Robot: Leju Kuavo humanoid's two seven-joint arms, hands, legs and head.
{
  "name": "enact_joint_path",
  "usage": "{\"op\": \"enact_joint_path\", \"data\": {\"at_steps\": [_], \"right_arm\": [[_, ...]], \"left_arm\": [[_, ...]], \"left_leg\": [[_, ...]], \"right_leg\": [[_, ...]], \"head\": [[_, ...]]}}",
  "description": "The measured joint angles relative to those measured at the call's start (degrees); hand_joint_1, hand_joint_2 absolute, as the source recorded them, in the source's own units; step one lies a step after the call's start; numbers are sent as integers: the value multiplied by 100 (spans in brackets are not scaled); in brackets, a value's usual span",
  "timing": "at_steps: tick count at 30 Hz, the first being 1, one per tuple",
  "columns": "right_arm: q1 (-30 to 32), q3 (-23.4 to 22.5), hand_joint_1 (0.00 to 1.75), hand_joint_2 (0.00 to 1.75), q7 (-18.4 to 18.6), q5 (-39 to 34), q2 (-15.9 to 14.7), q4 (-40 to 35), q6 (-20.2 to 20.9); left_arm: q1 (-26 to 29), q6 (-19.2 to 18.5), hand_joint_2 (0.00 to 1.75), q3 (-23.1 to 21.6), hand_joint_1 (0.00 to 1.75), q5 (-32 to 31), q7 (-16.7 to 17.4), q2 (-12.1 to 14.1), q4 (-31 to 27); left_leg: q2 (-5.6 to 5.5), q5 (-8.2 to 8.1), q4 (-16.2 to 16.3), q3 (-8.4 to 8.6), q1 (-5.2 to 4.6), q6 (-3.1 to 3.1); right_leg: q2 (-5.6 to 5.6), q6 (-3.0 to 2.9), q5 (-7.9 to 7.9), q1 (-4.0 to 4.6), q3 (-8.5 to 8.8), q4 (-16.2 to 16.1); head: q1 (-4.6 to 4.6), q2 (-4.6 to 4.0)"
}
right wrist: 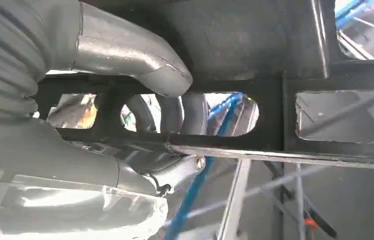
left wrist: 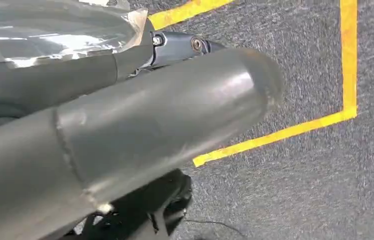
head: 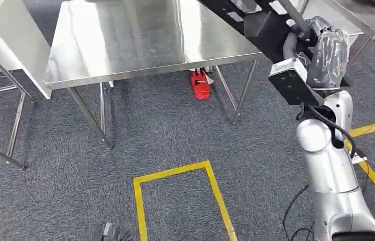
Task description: Take the parts from the cabinet and place them on the table.
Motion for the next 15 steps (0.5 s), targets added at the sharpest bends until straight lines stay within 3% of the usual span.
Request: {"op": "enact_joint_path", "data": {"at_steps": [1,3,4,5,7,8,10,13,14,15], "right_arm": [[2,-2,175,175,-2,2,-2,7,0],[-5,-11,175,175,-9,2,-2,9,-2],[-3,-13,175,175,-9,0,-4,18,-2],[2,-13,175,175,-9,-2,-2,24,-9],[6,-13,175,175,-9,0,0,35,-11],[0,-13,175,175,-11,-2,0,35,-11],[-20,-13,175,175,-15,-4,18,35,-7],[-48,-15,175,175,-20,-13,15,46,26],[-58,-15,175,175,-24,-15,15,59,66],[-68,-15,175,175,-28,-24,15,72,94]], "left_arm": [[-1,0,0,2,0,0,0,0,0],[-1,0,0,7,0,0,0,0,0],[-1,0,0,11,0,0,-2,7,0],[1,0,0,15,0,0,-2,7,0],[16,0,0,20,0,0,-35,11,0],[18,0,0,20,0,-4,-61,15,0],[17,0,0,17,0,-24,-94,22,-2],[19,22,0,11,0,-101,-147,24,0],[20,35,0,-2,0,-120,-164,24,0],[20,44,0,-22,0,-140,-170,26,0]], "left_leg": [[-36,-15,11,8,7,-18],[-89,-75,88,14,29,-86],[-115,-124,154,-12,-13,-142],[-129,-152,177,-27,-7,-164],[-129,-147,156,-24,-1,-176],[-130,-162,165,-25,9,-191],[37,-321,391,-109,18,-282],[136,-875,1627,-759,80,-369],[142,-904,1873,-914,87,-379],[143,-802,1836,-926,88,-373]], "right_leg": [[-1,72,212,-18,153,-392],[5,190,680,-70,631,-1470],[15,158,716,-43,709,-1602],[23,56,728,-42,738,-1621],[20,-25,726,-1,736,-1615],[15,-66,741,-35,747,-1628],[10,-128,736,-66,782,-1635],[4,-169,709,-57,789,-1634],[4,-178,701,-56,790,-1634],[3,-180,697,-55,799,-1634]], "head": [[9,0],[13,0],[22,0],[24,0],[22,0],[22,0],[-9,0],[-22,0],[-20,0],[-22,0]]}}
